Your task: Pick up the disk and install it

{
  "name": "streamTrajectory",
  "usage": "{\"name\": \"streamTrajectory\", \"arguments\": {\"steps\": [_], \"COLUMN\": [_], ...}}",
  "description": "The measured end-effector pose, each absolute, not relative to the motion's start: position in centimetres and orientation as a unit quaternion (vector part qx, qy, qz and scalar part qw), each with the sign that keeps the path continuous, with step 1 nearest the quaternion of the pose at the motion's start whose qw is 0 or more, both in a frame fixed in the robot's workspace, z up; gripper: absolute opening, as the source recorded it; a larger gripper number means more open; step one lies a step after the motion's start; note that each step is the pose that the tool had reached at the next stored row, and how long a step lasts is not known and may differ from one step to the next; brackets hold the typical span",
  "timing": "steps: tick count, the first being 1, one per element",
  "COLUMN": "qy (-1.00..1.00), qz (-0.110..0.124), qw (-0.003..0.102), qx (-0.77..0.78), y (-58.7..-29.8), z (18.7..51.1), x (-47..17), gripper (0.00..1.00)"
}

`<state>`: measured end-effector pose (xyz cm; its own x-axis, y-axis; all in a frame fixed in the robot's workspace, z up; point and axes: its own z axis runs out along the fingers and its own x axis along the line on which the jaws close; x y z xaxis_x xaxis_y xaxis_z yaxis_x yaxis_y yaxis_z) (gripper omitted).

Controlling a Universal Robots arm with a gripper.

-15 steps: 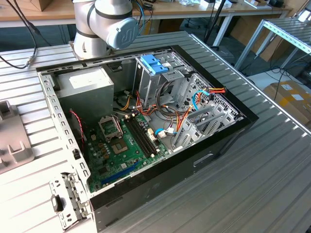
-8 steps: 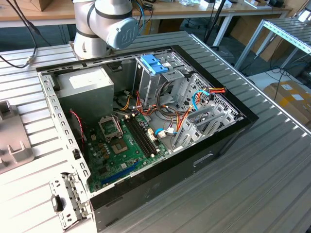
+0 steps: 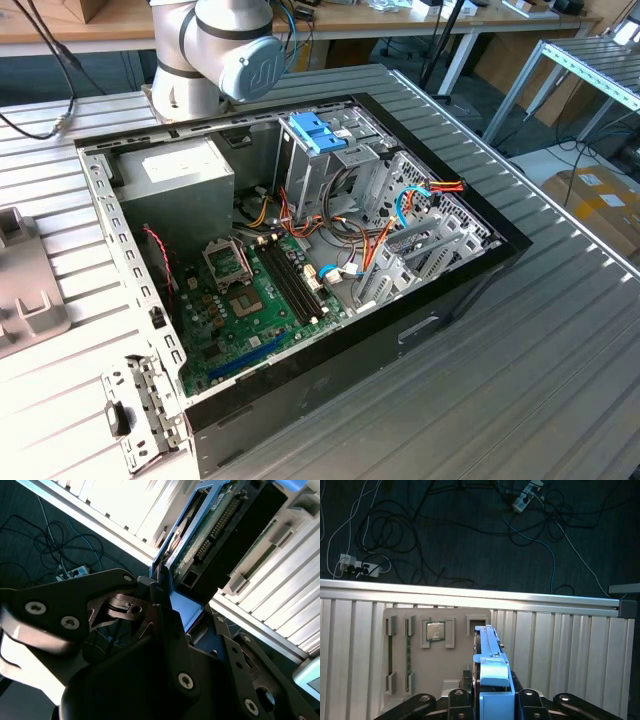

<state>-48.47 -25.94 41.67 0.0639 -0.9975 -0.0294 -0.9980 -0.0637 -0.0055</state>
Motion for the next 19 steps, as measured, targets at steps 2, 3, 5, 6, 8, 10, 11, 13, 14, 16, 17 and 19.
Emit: {"name": "streamTrajectory", "arguments": {"steps": [2, 3, 5, 6, 8, 10, 11, 13, 14, 16, 17, 19], "qy": [0.684, 0.684, 0.684, 0.684, 0.684, 0.684, 0.684, 0.684, 0.684, 0.684, 0.684, 0.684], "qz": [0.009, 0.009, 0.009, 0.009, 0.009, 0.009, 0.009, 0.009, 0.009, 0.009, 0.009, 0.009], "qw": [0.012, 0.012, 0.012, 0.012, 0.012, 0.012, 0.012, 0.012, 0.012, 0.012, 0.012, 0.012], "qx": [-0.729, -0.729, -0.729, -0.729, -0.729, -0.729, -0.729, -0.729, -0.729, -0.729, -0.729, -0.729], "y": [-25.95, -25.95, -25.95, -25.94, -25.95, -25.94, -25.95, -25.94, -25.95, -25.95, -25.95, -25.95], "z": [41.78, 41.83, 41.91, 41.94, 42.00, 42.06, 42.13, 42.21, 42.25, 42.33, 42.36, 42.41], "x": [-48.46, -48.47, -48.47, -48.47, -48.47, -48.47, -48.47, -48.47, -48.47, -48.47, -48.46, -48.47], "gripper": [0.37, 0.37, 0.37, 0.37, 0.37, 0.37, 0.37, 0.37, 0.37, 0.37, 0.37, 0.37]}}
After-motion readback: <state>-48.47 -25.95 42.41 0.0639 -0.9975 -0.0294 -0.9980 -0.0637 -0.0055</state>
